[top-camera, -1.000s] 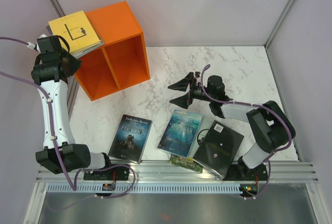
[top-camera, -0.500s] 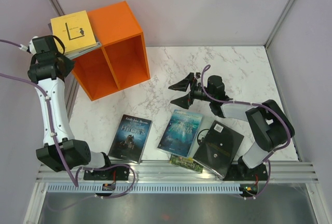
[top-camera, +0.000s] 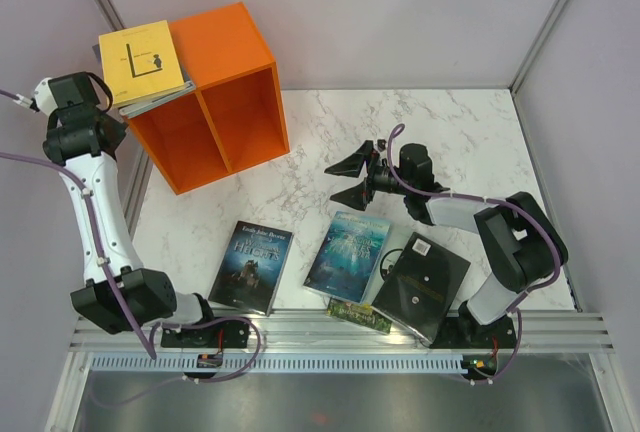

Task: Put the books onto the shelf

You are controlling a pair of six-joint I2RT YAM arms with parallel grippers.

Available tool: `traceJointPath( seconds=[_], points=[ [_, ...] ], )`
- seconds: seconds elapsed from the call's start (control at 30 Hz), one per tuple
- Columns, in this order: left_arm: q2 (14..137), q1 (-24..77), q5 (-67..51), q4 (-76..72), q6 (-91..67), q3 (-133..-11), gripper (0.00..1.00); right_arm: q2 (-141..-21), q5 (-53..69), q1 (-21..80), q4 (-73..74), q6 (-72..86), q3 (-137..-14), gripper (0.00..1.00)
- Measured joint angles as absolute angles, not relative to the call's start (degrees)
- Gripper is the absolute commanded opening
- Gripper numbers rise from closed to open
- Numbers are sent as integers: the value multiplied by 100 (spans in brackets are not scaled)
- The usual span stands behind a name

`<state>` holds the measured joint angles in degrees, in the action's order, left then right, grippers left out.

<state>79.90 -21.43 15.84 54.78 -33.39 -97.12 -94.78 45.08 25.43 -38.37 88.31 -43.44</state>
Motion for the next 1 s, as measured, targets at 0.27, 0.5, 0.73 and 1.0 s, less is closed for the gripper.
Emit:
traceJointPath(
  seconds=[0.27, 0.5, 0.73, 1.0],
  points=[
    [6899, -2167, 867, 5511, -3441, -8318, 57, -9491, 4484, 2580, -2543, 7922, -4989, 98],
    [6602, -1732, -97, 5518, -3448, -6829, 66, -9845, 4154, 3197, -607, 6348, -6189, 98],
    [6904, -143, -613, 5433, -3448, -5951, 68, -10761, 3459, 4147, 1109, 5371, -6965, 98],
    [7343, -67, -537, 5468, -3446, -4954, 69, -11277, 2910, 4560, 1717, 5006, -7183, 98]
  ],
)
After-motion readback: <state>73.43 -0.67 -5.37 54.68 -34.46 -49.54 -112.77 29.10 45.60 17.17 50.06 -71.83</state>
